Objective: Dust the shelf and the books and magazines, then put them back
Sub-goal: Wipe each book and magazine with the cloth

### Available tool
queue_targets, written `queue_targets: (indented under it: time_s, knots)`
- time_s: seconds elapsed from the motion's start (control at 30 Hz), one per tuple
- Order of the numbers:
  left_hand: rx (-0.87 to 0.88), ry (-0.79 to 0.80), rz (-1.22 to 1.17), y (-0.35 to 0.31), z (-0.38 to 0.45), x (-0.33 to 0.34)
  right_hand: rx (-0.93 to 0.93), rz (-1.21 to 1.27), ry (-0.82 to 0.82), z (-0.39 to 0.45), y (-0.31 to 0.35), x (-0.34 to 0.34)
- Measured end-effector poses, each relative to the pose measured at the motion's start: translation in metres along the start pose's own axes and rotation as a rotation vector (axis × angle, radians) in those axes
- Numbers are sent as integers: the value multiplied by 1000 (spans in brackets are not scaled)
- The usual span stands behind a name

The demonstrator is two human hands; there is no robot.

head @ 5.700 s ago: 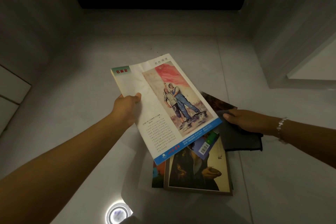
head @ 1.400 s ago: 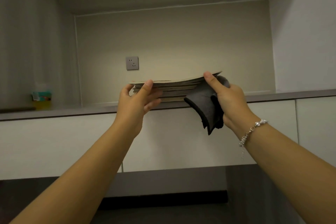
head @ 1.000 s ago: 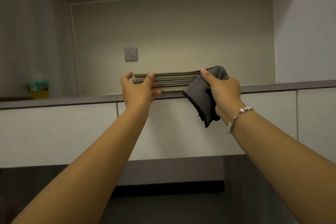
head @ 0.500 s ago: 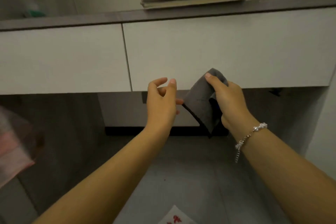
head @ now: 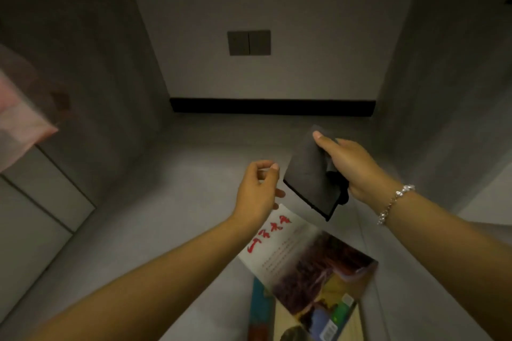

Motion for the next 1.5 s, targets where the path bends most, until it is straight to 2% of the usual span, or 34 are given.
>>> queue_targets:
  time_s: [0.2,0.3,0.37,0.4,0.47,0.57,0.67,0.73,0.83,0.93,1.03,1.13,1.23,1.3,1.43,1.5]
  knots:
    - [-219,36,36,88,-20,-2,44,-344,43,-3,-73,13]
    - [-329,21,68,128,-28,-4,-115,-546,-52,-6,-81,12]
    - [-388,-4,109,153,-31,-10,-274,-717,-51,-16,-87,23]
    - [-419,-23,131,165,-32,-14,-340,-792,-4,-23,-96,34]
    - [-487,-87,172,185,-34,-26,-383,-888,195,-35,-131,62]
    - [-629,-220,192,209,-39,-45,-234,-993,472,-49,-207,88]
    - [-736,-224,32,231,-43,-46,-244,-1111,489,-54,-239,90]
    - [-781,-217,-137,241,-45,-42,-248,-1033,441,-53,-239,86]
    - [-782,-197,-307,242,-49,-33,-208,-855,320,-48,-231,78]
    - [-741,-66,-392,233,-49,-16,-202,-852,279,-54,-224,81]
    - [-677,-17,-249,223,-48,-14,-180,-939,298,-63,-224,81]
    - [-693,62,-142,227,-49,-14,-198,-1035,280,-78,-220,78]
    - [-648,264,25,230,-61,-4,-246,-1132,235,-88,-227,78]
    - [-571,402,135,229,-74,9,-220,-1107,283,-93,-242,86]
    - [-565,355,73,237,-78,7,-387,-1212,402,-95,-262,99]
    - [-596,317,46,241,-77,3,-420,-1281,382,-80,-262,90]
Point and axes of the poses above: each hand's wrist, its own z-axis towards the middle knuckle, its own x-axis out of the palm, y = z × x, the point moved 10 cm from there along z, towards the middle knuckle, and after that the axes turned 7 degrees about -z, right-handed, at the moved point
